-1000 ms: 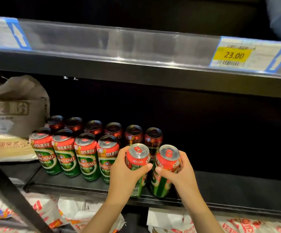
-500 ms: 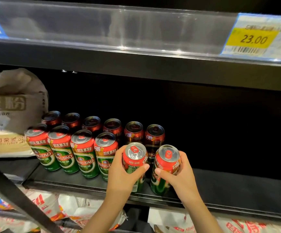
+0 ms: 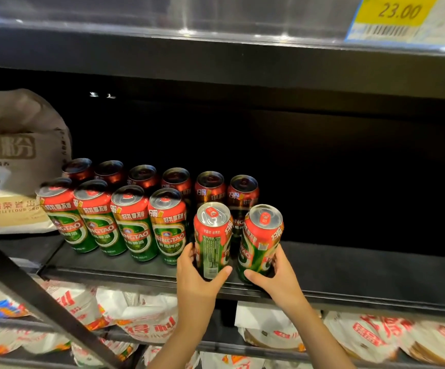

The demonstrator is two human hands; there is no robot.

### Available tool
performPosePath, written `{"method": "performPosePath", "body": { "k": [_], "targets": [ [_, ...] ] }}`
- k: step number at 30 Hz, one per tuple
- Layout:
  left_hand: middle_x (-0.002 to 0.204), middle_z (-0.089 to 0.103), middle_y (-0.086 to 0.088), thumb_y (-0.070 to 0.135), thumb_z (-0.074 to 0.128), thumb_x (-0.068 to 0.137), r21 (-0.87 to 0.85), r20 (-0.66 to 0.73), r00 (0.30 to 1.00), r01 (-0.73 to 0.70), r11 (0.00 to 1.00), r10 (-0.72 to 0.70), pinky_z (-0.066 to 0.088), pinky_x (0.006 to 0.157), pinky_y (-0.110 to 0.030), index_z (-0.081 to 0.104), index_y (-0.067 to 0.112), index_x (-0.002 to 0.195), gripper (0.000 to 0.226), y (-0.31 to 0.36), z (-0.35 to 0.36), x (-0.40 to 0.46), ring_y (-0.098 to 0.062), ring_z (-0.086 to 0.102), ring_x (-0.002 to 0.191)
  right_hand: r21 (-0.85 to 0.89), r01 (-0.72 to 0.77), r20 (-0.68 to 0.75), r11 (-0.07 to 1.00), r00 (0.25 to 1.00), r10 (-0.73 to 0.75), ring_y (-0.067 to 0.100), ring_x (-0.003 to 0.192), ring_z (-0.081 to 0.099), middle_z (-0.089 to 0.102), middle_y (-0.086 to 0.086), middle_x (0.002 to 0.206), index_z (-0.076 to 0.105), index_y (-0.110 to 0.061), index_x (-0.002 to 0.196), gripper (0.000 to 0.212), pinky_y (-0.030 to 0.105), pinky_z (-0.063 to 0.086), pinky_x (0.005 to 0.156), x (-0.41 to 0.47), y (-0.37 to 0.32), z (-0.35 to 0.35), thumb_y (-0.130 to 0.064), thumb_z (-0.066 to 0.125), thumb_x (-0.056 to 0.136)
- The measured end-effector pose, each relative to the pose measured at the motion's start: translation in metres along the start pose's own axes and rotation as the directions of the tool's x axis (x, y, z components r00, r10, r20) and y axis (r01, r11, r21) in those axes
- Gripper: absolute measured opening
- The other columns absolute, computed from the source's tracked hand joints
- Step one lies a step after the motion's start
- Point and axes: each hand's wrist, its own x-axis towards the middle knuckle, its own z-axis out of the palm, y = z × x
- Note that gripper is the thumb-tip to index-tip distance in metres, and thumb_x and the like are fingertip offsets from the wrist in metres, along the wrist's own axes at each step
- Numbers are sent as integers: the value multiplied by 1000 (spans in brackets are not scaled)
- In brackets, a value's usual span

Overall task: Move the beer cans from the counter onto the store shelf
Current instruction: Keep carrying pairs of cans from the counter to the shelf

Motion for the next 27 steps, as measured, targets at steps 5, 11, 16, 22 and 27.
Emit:
{"method": "performPosePath", "body": {
  "k": [5, 11, 16, 22, 27],
  "targets": [
    [118, 49, 10, 28, 83, 66, -19, -42, 999, 21, 1000, -21, 38, 92, -21, 40, 20, 129, 77, -4, 2, 0, -5, 47, 109, -9, -9, -61, 1000, 998, 8, -17, 99, 54, 60, -23, 111, 47, -38, 113, 56, 2, 44, 74, -1, 1, 6, -18, 81, 72],
    [112, 54, 19, 27, 79, 72, -27, 44, 999, -29, 999, 31, 40, 87, -6, 45, 25, 122, 60, -12, -11, 1, 11, 51, 105, 0, -11, -122, 1000, 992, 11, -14, 100, 54, 57, -20, 114, 42, -29, 125, 68, 0, 43, 73, -1, 0, 16, -23, 82, 70],
    [118, 49, 13, 42, 67, 77, 18, 108, 985, -135, 991, 133, 37, 95, -7, 48, 21, 131, 61, -16, -18, 2, 0, 47, 114, -23, -12, -12, 1000, 1000, 12, -14, 109, 50, 54, -22, 122, 40, -38, 126, 58, 5, 42, 80, -3, 1, 10, -22, 73, 81],
    [124, 44, 18, 25, 69, 82, 24, 115, 988, -103, 994, 100, 33, 91, -7, 36, 22, 137, 64, -16, -19, 3, 0, 44, 116, -16, -12, -34, 1000, 999, 12, -15, 107, 50, 57, -21, 120, 47, -34, 123, 56, 0, 40, 77, -2, 2, 6, -30, 77, 76],
    [118, 43, 26, 35, 73, 77, 60, 59, 989, -138, 989, 134, 38, 93, -20, 37, 33, 127, 62, -21, -14, -1, -2, 46, 115, -77, 26, -117, 997, 992, -35, -1, 108, 52, 48, -12, 117, 44, -34, 120, 58, 16, 43, 87, 4, 2, 23, -37, 78, 73]
  ]
}}
